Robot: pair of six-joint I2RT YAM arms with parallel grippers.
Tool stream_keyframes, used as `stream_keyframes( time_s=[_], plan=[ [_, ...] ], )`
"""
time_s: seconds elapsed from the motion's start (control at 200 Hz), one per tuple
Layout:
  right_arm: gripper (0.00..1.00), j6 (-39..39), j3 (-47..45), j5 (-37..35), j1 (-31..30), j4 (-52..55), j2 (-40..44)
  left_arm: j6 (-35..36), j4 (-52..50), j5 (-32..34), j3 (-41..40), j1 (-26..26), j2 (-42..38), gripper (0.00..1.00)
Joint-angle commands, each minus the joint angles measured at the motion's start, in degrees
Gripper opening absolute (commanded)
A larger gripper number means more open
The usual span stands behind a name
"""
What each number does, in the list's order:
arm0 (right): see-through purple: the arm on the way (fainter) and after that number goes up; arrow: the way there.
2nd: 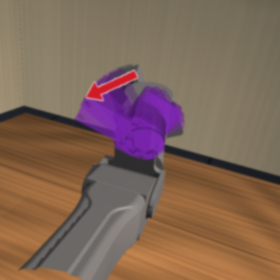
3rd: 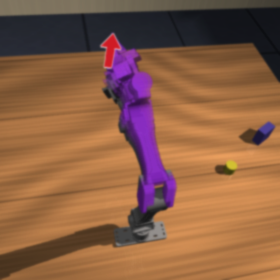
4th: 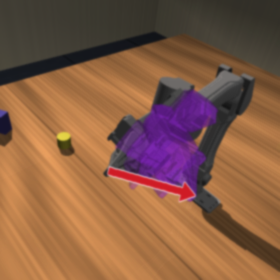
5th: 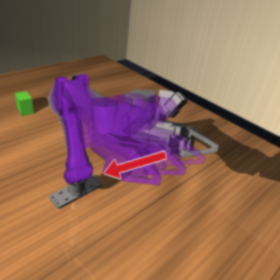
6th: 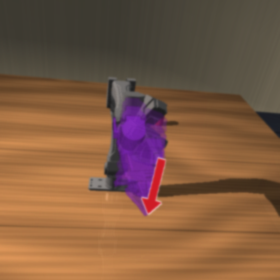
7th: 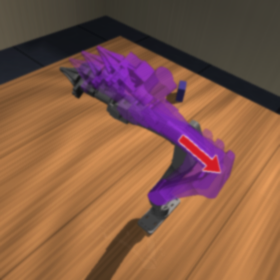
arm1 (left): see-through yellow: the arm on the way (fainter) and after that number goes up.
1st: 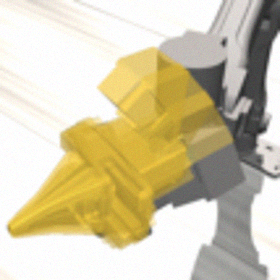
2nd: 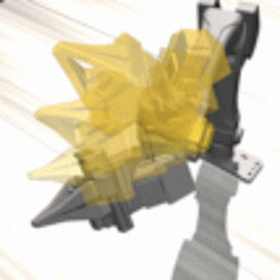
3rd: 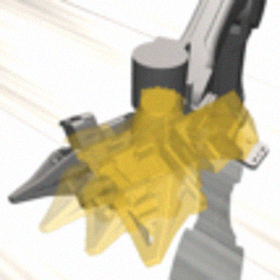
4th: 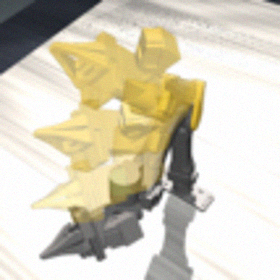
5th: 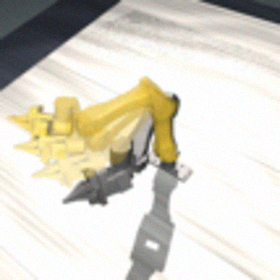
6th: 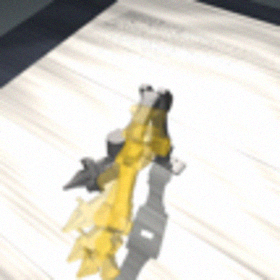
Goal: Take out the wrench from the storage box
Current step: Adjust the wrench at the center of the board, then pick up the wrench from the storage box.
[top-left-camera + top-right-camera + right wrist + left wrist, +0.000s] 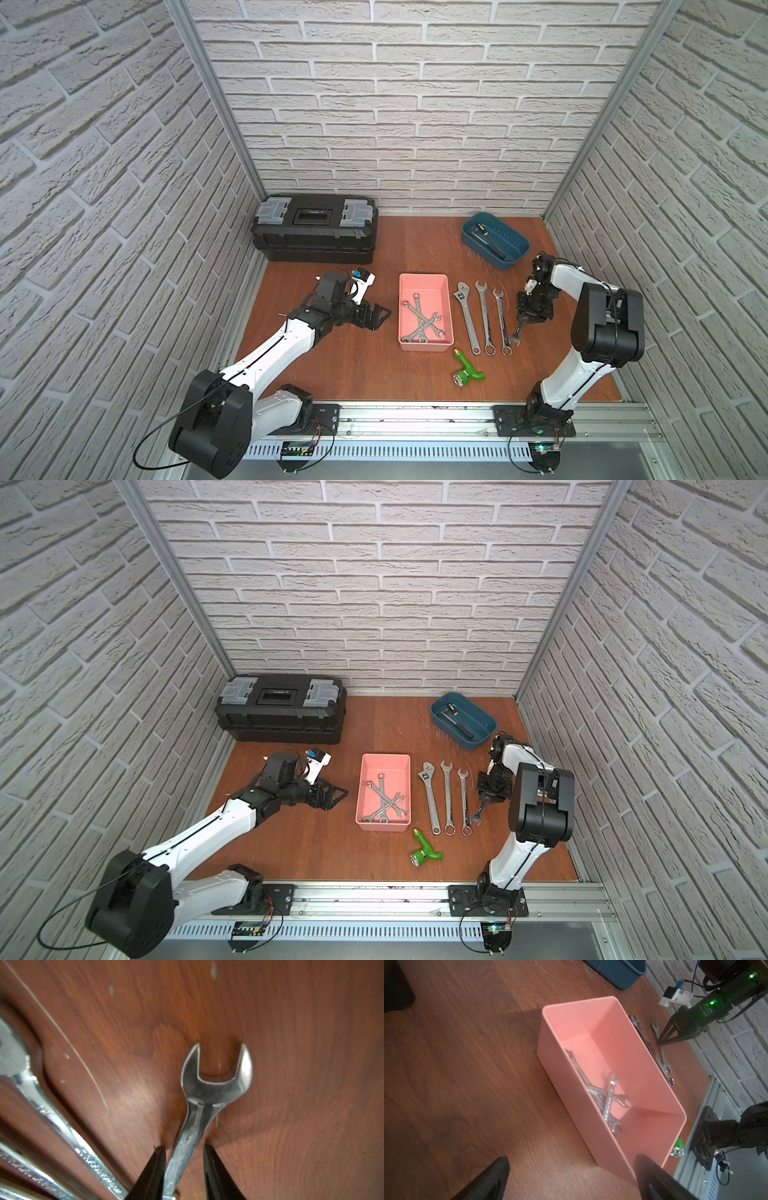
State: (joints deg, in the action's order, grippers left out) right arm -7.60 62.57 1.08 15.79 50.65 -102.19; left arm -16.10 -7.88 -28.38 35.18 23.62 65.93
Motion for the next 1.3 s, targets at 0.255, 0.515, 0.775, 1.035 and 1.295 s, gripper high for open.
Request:
stream_keyframes(
  time_s=[0.255,0.515,0.775,1.035,1.295],
  plan=[
    [0.24,11.23,1.36,-0.38,-1.60,-1.87,-1.58,0.72,1.65,-0.63,-0.28,-0.58,-0.67,0.98],
    [0.22,20.96,3.98,1.06,-3.65,-1.90,-4.33,0.82,1.26,-0.45,-0.56,-0.54,-0.82,0.98],
    [0.26,15.70,4.91,2.27,-3.32,-0.83,-4.48,0.88,1.09,-0.10,-0.23,-0.67,-0.87,0.98],
    [0.40,14.61,7.82,3.34,-3.49,2.34,-1.84,0.98,0.68,-0.62,1.53,-0.74,0.24,0.98],
    [0.43,11.40,11.26,6.04,-4.25,7.62,7.63,-0.58,-3.33,1.63,7.98,0.87,0.48,0.98]
  ],
)
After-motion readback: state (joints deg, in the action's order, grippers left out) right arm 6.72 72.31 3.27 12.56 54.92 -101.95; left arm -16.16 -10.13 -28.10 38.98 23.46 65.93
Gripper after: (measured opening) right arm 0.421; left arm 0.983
